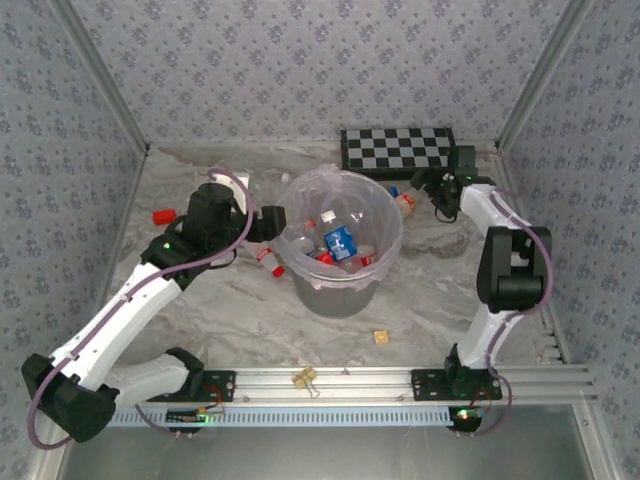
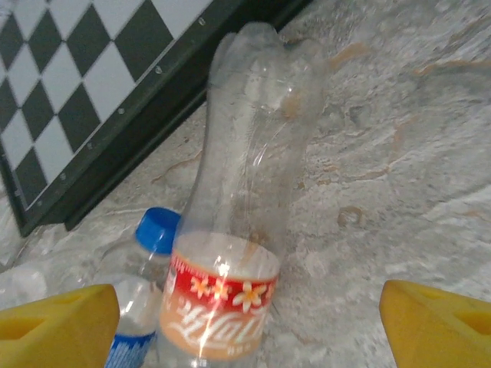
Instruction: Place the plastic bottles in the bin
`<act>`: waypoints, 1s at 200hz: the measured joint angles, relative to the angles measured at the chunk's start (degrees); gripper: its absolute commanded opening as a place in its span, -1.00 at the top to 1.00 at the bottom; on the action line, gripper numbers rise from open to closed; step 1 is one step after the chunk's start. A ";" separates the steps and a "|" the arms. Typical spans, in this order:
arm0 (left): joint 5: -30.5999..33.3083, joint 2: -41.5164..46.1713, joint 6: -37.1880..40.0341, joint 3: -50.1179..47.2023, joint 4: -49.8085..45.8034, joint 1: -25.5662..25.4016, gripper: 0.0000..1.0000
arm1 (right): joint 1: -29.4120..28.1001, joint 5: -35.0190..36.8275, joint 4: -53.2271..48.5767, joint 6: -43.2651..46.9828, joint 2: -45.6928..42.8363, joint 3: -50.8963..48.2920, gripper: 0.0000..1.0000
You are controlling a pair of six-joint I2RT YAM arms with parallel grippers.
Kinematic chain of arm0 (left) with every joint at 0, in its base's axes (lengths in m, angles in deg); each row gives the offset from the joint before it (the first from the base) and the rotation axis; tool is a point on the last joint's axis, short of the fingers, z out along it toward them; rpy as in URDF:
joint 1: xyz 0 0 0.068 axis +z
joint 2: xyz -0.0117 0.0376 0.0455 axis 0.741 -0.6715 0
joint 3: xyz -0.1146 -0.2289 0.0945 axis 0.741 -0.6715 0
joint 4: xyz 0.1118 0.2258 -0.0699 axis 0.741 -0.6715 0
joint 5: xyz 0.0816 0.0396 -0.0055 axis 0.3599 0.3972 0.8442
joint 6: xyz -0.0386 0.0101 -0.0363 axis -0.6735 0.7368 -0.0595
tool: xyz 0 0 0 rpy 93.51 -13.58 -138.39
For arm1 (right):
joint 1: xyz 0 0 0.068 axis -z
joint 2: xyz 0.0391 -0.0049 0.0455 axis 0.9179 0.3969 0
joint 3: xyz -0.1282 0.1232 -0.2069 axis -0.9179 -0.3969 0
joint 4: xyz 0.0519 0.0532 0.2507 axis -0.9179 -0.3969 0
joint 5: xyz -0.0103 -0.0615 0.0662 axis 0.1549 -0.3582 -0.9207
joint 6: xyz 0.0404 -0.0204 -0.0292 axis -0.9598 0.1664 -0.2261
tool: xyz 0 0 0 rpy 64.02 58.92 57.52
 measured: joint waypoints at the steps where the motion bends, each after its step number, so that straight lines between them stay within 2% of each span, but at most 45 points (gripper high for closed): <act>1: 0.00 -0.07 -0.02 0.09 0.00 0.02 -0.67 | 0.00 0.00 0.07 -0.04 0.13 0.07 -0.78; 65: -1.68 -0.42 -0.26 0.63 -0.17 1.09 -0.68 | 0.50 -0.15 5.22 -5.95 9.70 5.81 -0.69; 102: -3.06 -0.42 -0.33 0.63 -0.22 1.27 -0.67 | 1.20 0.02 6.10 -7.58 14.73 11.34 -0.57; 146: -7.23 -0.42 -1.99 0.63 0.81 1.60 -0.42 | 1.92 0.02 5.97 -8.17 18.45 14.51 -0.26; 162: -8.72 -0.44 -2.38 0.66 1.70 1.66 -0.32 | 1.92 0.26 5.97 -7.87 18.38 14.51 -0.20; 186: -9.97 -0.74 -2.91 0.66 2.36 1.75 -0.25 | 1.92 0.85 5.73 -6.36 17.97 14.23 -0.02; 200: -10.16 -1.18 -2.86 0.63 2.36 1.75 -0.24 | 1.92 1.49 5.31 -5.20 16.65 12.94 0.01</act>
